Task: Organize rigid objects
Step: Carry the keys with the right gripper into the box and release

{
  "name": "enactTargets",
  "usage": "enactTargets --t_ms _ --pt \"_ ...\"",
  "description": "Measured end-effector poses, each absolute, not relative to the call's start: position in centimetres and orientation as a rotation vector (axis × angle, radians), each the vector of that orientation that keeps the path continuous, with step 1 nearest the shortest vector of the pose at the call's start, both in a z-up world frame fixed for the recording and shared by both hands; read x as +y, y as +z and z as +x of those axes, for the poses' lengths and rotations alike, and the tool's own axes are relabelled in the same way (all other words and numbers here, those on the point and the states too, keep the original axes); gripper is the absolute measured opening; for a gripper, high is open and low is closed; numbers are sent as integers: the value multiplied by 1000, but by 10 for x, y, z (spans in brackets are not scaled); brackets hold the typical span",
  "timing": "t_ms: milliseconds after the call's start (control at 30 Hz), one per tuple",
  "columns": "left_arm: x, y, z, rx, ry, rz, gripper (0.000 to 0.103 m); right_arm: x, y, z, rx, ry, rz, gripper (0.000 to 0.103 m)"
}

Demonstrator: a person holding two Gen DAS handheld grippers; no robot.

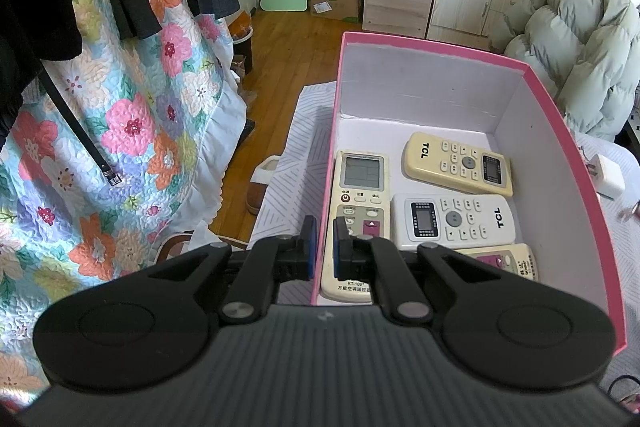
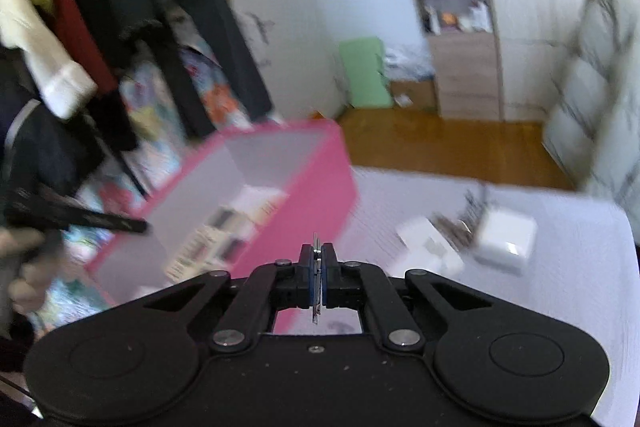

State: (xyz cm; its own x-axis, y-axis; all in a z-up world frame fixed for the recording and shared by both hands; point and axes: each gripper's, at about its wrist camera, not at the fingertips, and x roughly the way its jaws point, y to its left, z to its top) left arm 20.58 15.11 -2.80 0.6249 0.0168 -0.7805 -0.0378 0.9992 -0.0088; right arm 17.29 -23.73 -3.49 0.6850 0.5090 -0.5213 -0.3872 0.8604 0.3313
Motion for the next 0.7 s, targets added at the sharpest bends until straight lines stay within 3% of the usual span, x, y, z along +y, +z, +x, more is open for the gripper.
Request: enactTargets --t_ms 300,700 --pt "150 -27 207 893 35 -37 5 -188 9 196 584 717 174 5" --pt "149 -26 208 896 28 -35 5 -107 -27 243 746 714 -122 5"
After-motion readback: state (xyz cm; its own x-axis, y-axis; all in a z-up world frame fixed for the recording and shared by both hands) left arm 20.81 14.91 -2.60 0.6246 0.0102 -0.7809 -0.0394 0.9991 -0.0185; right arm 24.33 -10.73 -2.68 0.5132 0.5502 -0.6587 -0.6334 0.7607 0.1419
